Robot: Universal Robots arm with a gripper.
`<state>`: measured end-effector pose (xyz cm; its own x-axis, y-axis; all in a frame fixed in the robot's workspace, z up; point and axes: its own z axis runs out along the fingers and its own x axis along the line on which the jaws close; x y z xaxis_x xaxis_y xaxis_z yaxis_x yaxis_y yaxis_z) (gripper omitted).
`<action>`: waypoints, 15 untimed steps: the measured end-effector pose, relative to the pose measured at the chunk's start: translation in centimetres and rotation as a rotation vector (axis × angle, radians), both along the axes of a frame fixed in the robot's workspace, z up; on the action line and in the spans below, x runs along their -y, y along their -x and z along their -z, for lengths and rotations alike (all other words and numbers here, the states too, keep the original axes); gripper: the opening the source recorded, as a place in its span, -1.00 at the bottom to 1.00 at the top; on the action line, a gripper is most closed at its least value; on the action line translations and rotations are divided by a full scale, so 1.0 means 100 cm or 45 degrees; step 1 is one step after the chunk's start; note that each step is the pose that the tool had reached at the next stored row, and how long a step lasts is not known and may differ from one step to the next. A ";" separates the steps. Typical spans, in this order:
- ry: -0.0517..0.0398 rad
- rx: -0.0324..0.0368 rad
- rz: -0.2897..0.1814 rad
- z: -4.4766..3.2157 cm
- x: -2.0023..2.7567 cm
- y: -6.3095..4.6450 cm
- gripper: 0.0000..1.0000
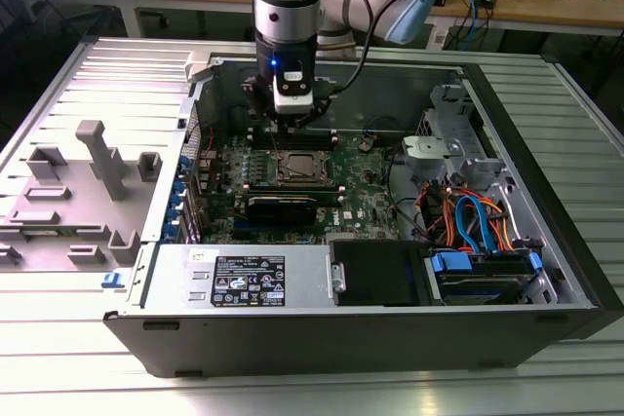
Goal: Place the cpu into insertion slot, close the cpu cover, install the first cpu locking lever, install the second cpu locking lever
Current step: 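Install the first cpu locking lever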
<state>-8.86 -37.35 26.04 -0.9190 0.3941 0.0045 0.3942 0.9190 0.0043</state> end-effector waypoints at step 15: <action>0.001 -0.0004 -0.102 0.0000 0.0000 0.033 -0.79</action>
<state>-12.13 -37.35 26.04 -0.9476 0.3193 0.0046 0.3193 0.9476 0.0039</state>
